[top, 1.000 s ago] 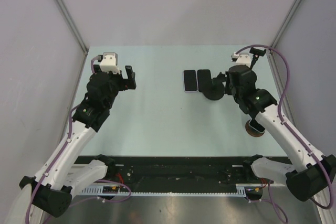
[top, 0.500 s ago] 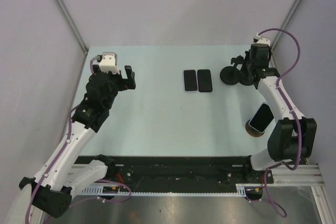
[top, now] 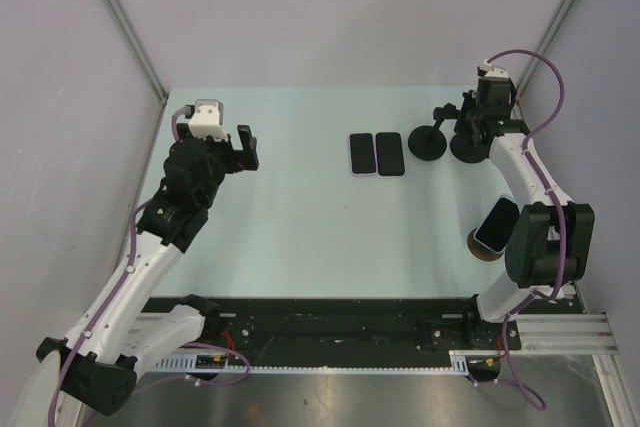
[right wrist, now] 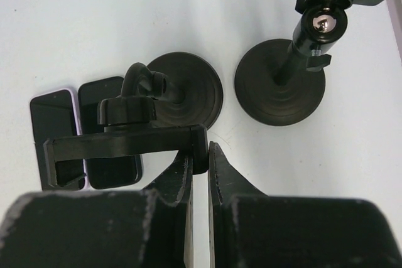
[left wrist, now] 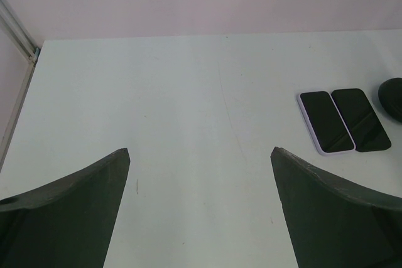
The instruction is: Remove the phone from the phone stand
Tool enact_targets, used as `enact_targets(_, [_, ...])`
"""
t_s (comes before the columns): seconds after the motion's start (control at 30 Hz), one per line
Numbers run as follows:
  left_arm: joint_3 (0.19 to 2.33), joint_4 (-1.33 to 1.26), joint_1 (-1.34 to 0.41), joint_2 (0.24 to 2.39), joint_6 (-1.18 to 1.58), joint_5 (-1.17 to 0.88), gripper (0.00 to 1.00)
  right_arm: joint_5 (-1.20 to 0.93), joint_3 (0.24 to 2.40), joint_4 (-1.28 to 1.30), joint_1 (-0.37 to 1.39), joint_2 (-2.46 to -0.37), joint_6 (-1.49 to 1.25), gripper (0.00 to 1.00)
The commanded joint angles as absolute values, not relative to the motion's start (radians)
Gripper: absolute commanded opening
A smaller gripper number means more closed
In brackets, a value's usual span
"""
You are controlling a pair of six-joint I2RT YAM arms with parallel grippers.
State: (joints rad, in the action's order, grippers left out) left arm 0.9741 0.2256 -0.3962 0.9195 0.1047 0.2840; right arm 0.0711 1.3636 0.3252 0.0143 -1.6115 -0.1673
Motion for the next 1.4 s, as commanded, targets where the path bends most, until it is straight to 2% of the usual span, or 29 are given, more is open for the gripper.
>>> enact_targets(0.0, [0.968, 0.195, -0.390, 0.905, 0.092, 0.287, 1.00, 0.098, 1.439, 0.268, 0.008, -1.614, -0.163, 0.00])
enact_targets(0.43, [0.968, 0.195, -0.390, 0.900, 0.092, 0.288, 1.00, 0.186, 1.470, 0.319, -0.029, -1.646, -0.141, 0.00])
enact_targets(0.63, [0.968, 0.195, -0.390, 0.900, 0.090, 0.288, 1.00, 0.155, 1.470, 0.314, -0.023, -1.655, -0.150, 0.01])
enact_targets(0.77, [0.968, 0.195, -0.390, 0.900, 0.089, 0.290, 1.00, 0.147, 1.471, 0.321, -0.003, -1.658, -0.144, 0.27])
enact_targets(1.13, [0.969, 0.195, -0.390, 0.894, 0.087, 0.285, 1.00, 0.182, 1.470, 0.340, 0.037, -1.585, -0.166, 0.48])
enact_targets(1.23, [0.969, 0.196, -0.390, 0.891, 0.090, 0.281, 1.00, 0.192, 1.470, 0.366, 0.052, -1.531, -0.184, 0.63])
enact_targets(1.27, [0.969, 0.196, -0.390, 0.891, 0.092, 0.279, 1.00, 0.196, 1.470, 0.376, 0.058, -1.516, -0.187, 0.73])
enact_targets(1.37, [0.971, 0.195, -0.390, 0.885, 0.095, 0.273, 1.00, 0.221, 1.470, 0.435, 0.087, -1.445, -0.209, 0.87])
